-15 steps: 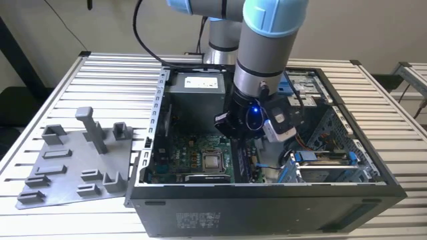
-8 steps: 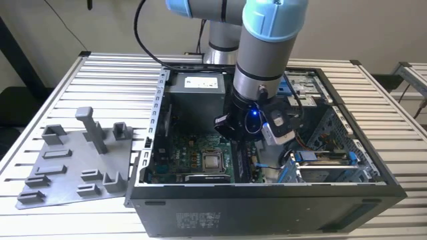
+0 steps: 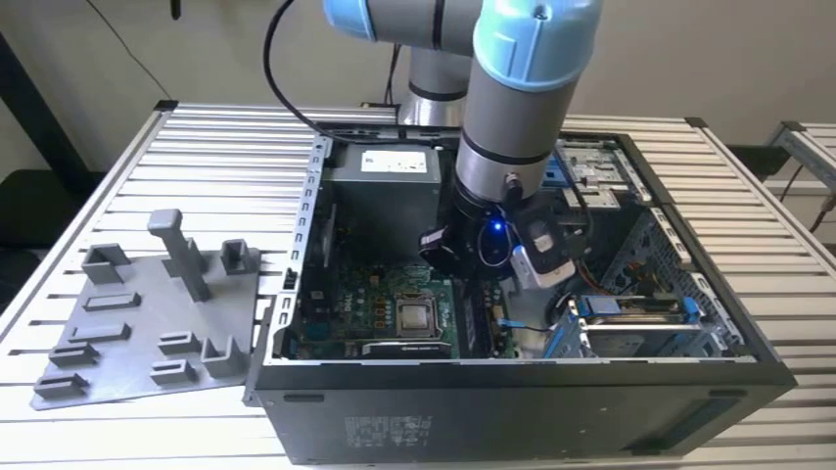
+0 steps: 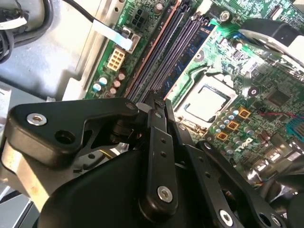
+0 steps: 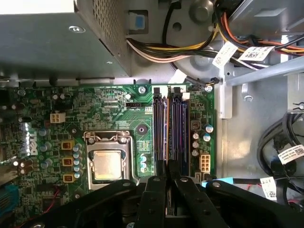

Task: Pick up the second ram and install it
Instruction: 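Insert the second ram into the second slot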

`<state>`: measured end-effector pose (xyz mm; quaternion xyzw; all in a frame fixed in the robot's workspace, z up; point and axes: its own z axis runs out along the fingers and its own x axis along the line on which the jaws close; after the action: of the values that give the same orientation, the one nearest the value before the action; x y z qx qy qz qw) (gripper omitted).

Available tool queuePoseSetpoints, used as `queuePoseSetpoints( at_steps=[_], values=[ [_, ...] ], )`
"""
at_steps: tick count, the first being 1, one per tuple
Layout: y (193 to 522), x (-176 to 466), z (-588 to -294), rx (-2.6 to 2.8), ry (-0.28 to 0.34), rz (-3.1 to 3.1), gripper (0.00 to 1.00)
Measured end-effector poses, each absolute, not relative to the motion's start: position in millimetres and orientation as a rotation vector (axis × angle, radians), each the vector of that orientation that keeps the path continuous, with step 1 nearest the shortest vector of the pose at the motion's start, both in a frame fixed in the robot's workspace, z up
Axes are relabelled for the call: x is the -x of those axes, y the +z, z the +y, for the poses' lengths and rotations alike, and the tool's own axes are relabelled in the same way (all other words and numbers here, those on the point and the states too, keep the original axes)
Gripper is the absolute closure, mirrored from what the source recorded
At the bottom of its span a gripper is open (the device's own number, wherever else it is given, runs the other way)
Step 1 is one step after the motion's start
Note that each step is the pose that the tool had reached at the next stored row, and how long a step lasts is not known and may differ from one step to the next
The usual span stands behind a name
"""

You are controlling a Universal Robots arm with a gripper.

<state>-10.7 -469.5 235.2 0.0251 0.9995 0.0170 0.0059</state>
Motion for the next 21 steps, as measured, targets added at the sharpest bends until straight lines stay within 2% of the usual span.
queuePoseSetpoints(
  at_steps=[21],
  values=[
    [222.5, 11.6, -469.1, -0.077, 0.052, 3.128, 0.86]
  ],
)
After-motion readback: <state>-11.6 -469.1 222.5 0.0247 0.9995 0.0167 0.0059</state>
